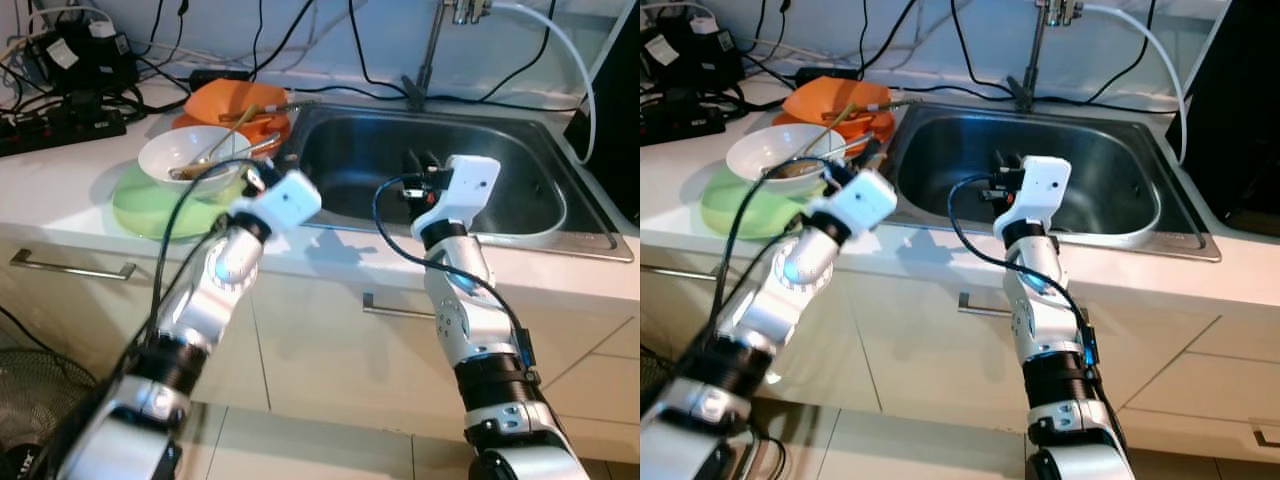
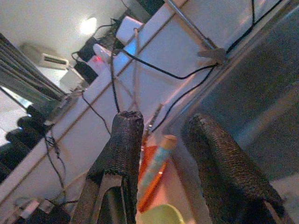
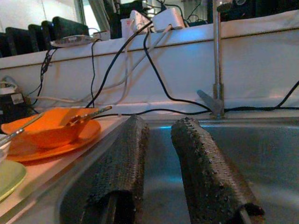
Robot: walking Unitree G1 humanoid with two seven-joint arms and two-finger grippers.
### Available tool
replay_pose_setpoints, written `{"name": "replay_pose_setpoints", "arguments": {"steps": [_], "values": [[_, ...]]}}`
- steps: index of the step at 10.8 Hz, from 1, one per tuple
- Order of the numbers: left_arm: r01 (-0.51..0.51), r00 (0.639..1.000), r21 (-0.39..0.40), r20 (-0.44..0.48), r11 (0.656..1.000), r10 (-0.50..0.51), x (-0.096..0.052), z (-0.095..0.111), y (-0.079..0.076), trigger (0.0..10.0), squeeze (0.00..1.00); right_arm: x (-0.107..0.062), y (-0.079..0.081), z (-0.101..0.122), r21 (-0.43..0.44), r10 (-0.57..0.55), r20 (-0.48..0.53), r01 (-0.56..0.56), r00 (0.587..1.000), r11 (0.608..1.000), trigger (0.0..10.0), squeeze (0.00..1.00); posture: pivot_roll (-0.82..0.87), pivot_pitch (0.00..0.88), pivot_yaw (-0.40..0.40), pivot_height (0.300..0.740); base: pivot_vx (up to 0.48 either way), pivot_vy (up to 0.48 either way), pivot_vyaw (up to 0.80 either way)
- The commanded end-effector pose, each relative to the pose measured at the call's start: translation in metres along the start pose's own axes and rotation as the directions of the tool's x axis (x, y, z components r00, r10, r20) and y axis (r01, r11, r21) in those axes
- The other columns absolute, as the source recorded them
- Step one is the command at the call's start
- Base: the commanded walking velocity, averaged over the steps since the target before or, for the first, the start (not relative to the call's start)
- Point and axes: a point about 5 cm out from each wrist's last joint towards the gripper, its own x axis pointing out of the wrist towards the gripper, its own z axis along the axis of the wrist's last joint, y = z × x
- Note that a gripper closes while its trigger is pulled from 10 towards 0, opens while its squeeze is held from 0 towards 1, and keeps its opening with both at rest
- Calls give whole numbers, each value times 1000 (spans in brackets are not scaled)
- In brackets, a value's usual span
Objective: Kitchen organization
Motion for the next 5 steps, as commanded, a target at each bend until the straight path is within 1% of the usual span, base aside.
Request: {"name": "replay_pose_setpoints", "arguments": {"steps": [1,3,5], "values": [[-5,1000,31,-26,1000,6,6,-2,4,10000,0,3,1,3,5,-1,17,1,1000,1000,10000,0,164,0,-15,740,0,0,0],[-3,998,55,-59,998,6,12,-8,9,10000,0,3,-1,4,3,-10,22,10,1000,1000,10000,0,155,0,-14,740,0,0,0],[17,997,65,-80,998,-12,17,-10,9,10000,0,3,-4,5,-1,-19,29,19,999,1000,10000,0,151,0,-12,740,0,0,0]]}}
